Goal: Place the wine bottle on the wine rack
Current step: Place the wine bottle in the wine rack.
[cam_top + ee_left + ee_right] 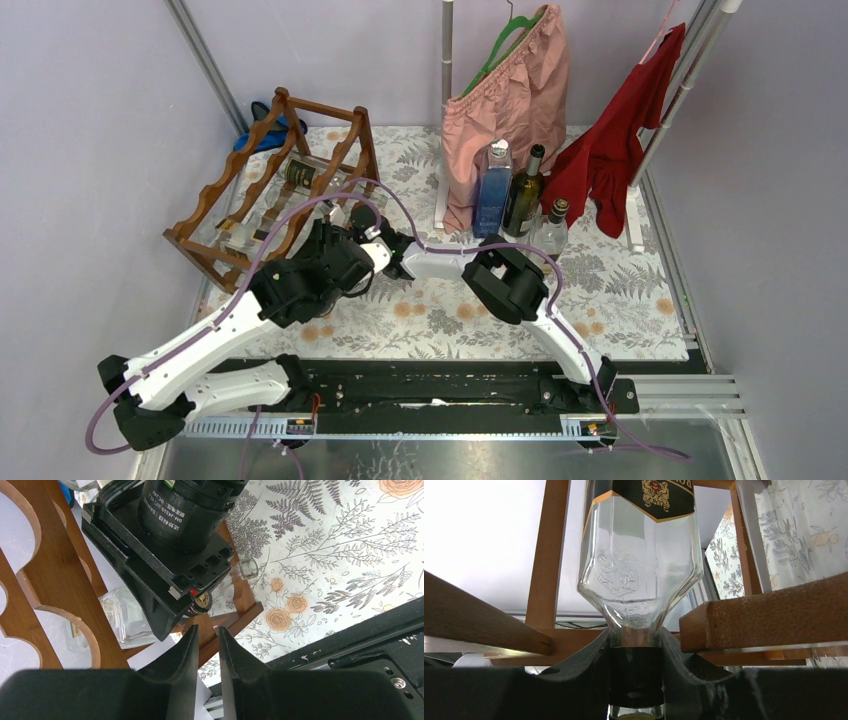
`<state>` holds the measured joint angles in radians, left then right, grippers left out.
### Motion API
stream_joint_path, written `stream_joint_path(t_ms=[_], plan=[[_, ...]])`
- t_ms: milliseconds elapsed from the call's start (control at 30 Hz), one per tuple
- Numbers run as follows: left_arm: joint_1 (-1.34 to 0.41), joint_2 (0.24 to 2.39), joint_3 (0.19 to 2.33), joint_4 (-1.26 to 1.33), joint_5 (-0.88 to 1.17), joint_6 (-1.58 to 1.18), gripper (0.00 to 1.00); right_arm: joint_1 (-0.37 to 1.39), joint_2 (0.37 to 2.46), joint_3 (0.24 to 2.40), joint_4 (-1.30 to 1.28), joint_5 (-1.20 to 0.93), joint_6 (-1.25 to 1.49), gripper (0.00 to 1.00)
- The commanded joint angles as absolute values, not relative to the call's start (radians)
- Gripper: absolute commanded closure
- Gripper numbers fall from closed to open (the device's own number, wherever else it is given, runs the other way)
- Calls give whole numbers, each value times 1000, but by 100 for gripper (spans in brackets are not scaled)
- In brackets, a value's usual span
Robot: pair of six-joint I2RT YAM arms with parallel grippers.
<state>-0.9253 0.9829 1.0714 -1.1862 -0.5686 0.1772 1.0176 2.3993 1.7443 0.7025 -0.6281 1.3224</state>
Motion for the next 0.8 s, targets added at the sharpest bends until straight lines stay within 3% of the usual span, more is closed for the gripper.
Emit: stream_joint_path(t_ms=[0,433,767], plan=[[-933,955,1033,-1151,-627,140,72,996,2415,1810,774,-567,1331,60],[-933,937,903,-984,-752,213,60,1009,2423,1806,785,-553,1357,59],[-933,964,865,-919,-836,220,63,1010,2419,1801,789,-561,1355,59]])
